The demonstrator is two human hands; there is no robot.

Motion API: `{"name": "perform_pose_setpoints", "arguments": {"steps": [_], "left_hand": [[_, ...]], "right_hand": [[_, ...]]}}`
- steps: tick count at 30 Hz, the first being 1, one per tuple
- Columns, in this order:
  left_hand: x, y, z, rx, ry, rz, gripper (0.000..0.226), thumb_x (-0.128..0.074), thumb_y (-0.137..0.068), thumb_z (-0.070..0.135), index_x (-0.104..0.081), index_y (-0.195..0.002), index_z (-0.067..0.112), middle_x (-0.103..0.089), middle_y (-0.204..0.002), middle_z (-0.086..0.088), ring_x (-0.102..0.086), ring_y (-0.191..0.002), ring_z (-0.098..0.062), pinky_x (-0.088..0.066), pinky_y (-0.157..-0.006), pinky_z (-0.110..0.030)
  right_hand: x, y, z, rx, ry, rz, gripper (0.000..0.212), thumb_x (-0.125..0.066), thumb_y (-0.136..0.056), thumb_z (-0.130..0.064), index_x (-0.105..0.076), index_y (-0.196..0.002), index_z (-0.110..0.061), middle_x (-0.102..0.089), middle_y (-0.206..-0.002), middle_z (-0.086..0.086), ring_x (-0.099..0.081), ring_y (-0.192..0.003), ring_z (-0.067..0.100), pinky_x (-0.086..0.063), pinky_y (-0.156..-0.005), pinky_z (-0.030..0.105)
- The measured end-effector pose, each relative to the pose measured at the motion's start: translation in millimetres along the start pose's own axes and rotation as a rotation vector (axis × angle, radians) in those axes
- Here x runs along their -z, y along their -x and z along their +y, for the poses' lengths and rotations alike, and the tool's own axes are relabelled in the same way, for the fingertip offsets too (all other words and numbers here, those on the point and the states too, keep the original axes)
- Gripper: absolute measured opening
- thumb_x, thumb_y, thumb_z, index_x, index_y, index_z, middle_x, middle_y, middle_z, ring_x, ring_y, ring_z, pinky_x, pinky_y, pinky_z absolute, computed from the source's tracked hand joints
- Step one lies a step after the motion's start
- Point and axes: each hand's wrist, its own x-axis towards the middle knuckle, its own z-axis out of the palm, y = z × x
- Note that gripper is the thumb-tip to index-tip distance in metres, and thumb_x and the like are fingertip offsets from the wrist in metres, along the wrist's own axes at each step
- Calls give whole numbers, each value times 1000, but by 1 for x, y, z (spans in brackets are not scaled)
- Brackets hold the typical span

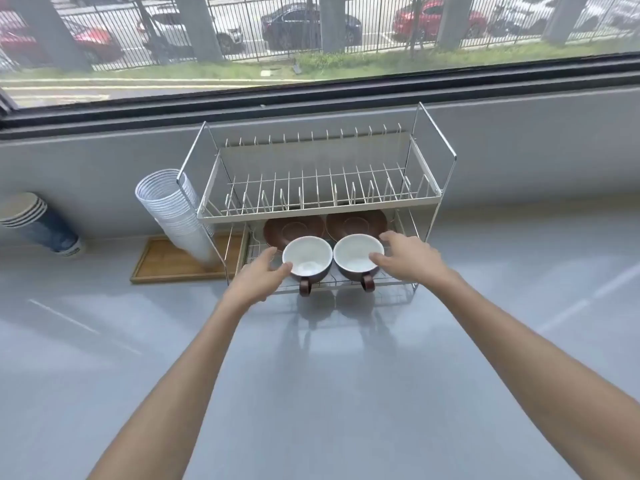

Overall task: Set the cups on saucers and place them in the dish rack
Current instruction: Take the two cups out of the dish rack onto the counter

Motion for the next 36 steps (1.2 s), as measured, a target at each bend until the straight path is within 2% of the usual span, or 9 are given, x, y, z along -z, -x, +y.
{"name": "perform_pose_setpoints", "arguments": {"steps": [5, 12, 14, 18, 20, 22, 25, 31, 36], "left_hand": [[-18, -11, 0, 134, 378, 10, 62, -53, -101, 36, -27, -156, 24, -53, -123, -4, -66, -106, -29, -59, -84, -43], [-35, -27, 1, 213, 550, -12, 51, -49, -102, 21, -37, -151, 16, -58, -135, -16, -72, -83, -28, -61, -68, -35], [-37, -32, 1, 229, 574, 9, 49, -50, -101, 19, -40, -149, 15, -59, -134, -16, -72, -81, -28, -62, -66, -35], [-40, -42, 3, 257, 599, 21, 49, -49, -101, 12, -39, -149, 15, -56, -127, -13, -70, -69, -20, -60, -53, -26], [-42, -45, 3, 269, 601, 28, 51, -48, -100, 8, -38, -149, 15, -57, -124, -14, -69, -69, -21, -60, -56, -28], [-43, -48, 3, 278, 603, 34, 54, -49, -98, 6, -37, -150, 13, -58, -130, -18, -71, -78, -28, -61, -64, -33], [-43, -50, 2, 291, 620, 52, 54, -51, -97, 6, -38, -149, 12, -57, -134, -21, -72, -91, -35, -63, -62, -35], [-44, -39, 7, 275, 612, 62, 53, -53, -96, 5, -41, -147, 10, -58, -130, -22, -71, -102, -42, -62, -51, -30], [-41, -25, 15, 246, 603, 69, 53, -54, -95, 6, -42, -146, 11, -56, -134, -23, -71, -102, -42, -60, -46, -27]], "right_hand": [[-18, -13, 2, -110, -161, 42, 63, -48, -91, -48, -35, -147, -21, -58, -136, 9, -51, -127, 35, -45, -98, 46], [-43, -27, 10, -139, -477, 65, 38, -44, -89, -26, -54, -125, -19, -70, -100, 8, -74, -69, 27, -61, -71, 47], [-43, -27, 9, -168, -596, 45, 36, -45, -92, -19, -54, -127, -16, -68, -92, 6, -74, -63, 26, -63, -66, 44], [-46, -31, 8, -241, -732, -5, 41, -43, -89, -9, -56, -127, -12, -63, -77, -4, -74, -62, 31, -63, -69, 46], [-48, -34, 7, -261, -791, -16, 40, -42, -88, -6, -58, -124, -10, -63, -80, 0, -74, -65, 31, -63, -68, 46], [-48, -35, 6, -267, -825, -25, 34, -42, -89, -5, -59, -119, -5, -64, -91, 10, -73, -67, 31, -63, -65, 43], [-49, -37, 7, -270, -853, -26, 20, -42, -91, -3, -56, -105, -5, -62, -106, 21, -73, -71, 35, -62, -66, 43], [-51, -28, 14, -279, -891, -20, 22, -41, -91, -3, -59, -104, -2, -65, -88, 16, -73, -69, 37, -62, -70, 48], [-42, -14, 21, -258, -913, 0, 21, -42, -92, -2, -57, -106, -4, -61, -106, 23, -72, -77, 38, -63, -61, 43]]}}
